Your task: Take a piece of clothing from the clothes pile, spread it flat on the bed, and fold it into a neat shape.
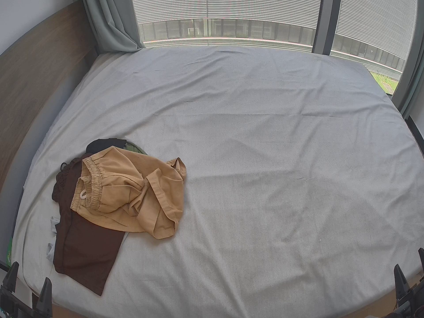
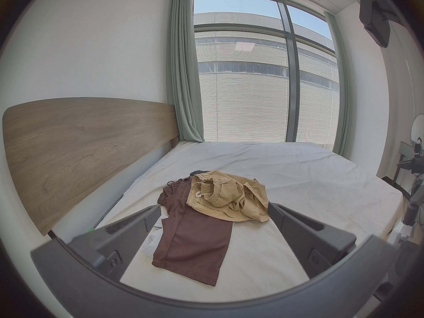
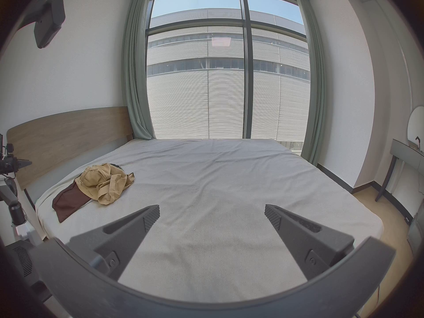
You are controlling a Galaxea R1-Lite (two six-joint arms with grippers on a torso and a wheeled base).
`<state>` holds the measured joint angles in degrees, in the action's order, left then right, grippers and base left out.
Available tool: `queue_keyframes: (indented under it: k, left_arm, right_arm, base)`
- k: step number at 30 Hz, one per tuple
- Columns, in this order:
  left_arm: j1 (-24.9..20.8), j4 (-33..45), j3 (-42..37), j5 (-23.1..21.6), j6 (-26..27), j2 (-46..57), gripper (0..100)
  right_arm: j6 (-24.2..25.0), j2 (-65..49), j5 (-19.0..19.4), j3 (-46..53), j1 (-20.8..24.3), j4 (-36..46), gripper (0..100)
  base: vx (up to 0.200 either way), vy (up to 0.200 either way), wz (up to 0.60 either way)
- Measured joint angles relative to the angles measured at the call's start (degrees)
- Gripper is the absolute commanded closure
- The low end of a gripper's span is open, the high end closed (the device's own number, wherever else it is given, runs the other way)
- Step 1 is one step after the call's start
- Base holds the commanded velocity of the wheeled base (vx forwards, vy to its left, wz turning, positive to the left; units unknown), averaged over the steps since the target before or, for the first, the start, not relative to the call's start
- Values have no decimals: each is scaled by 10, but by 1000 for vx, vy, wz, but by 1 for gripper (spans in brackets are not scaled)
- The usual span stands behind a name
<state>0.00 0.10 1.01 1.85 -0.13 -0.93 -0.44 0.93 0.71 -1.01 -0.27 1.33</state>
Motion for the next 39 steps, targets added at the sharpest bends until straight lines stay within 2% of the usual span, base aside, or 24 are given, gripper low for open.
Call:
queue_keyframes:
  k: [34, 39]
  left_arm:
    - [0, -7, 0, -2, -1, 0, 0]
    - [0, -42, 3, 0, -1, 0, 0]
  right_arm:
    - [1, 0, -2, 0, 0, -11, 0]
    - [1, 0, -2, 0, -1, -11, 0]
  base:
    - [0, 0, 0]
    - [0, 0, 0]
